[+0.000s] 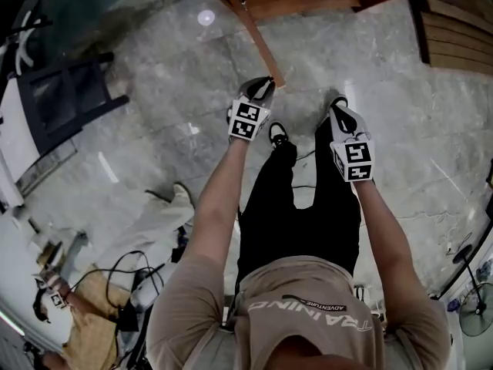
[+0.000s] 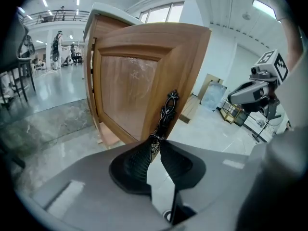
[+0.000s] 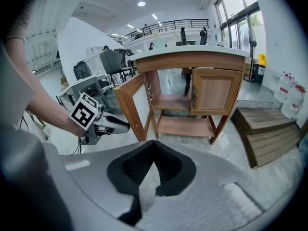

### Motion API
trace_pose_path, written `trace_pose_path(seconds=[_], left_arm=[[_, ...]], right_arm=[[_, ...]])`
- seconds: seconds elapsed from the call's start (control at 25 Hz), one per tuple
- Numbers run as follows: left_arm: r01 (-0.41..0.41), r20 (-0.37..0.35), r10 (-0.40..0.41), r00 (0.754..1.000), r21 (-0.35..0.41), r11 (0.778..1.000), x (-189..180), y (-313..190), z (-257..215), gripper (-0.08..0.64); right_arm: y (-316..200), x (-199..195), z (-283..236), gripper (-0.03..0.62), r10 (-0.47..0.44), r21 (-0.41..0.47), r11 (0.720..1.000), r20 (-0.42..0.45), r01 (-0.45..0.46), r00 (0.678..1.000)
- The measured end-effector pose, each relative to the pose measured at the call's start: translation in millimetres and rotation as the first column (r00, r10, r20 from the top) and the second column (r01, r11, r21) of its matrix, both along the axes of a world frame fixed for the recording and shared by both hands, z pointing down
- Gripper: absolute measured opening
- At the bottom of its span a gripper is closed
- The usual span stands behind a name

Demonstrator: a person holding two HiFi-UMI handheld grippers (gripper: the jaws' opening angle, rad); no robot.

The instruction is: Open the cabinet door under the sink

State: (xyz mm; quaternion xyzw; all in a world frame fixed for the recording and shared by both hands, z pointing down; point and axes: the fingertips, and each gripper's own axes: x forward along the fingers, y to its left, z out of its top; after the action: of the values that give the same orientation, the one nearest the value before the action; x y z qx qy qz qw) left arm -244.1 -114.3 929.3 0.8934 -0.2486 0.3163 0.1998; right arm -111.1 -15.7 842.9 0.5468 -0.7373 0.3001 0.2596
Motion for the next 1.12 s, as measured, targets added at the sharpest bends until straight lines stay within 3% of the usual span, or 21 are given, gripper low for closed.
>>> trace_pose_path(seconds=[0.2,0.4,0.6,0.88,1.12], left_arm=[[-0.03,0.041,0.029,0.999,0.02,0.999,-21,-3,-2,0.072],[0.023,0.062,-0.024,0.998,0.018,1.0,-34,-1,-1,0.066],[-0.01,0.096,0.006,0.995,0.042,0.999,-39,-3,-1,0.071],[0.075,0.14,-0.085,0.986,0.078,0.994,-50,1,-7,0.042],[0.05,0.141,-0.066,0.988,0.111,0.993,-44,22,-31,0.015]], right_arm=[[-3,-18,-3,0.002,-0.014,-0.014,1.0,0.027,0.014,1.0],[-6,-29,-2,0.002,-0.088,-0.013,0.996,0.022,0.088,0.996],[-15,-28,-7,0.002,-0.135,0.002,0.991,0.006,0.135,0.991],[0,-16,-15,0.002,-0.092,-0.014,0.996,-0.012,0.092,0.996],[15,-8,-37,0.002,-0.062,-0.006,0.998,-0.03,0.062,0.998]])
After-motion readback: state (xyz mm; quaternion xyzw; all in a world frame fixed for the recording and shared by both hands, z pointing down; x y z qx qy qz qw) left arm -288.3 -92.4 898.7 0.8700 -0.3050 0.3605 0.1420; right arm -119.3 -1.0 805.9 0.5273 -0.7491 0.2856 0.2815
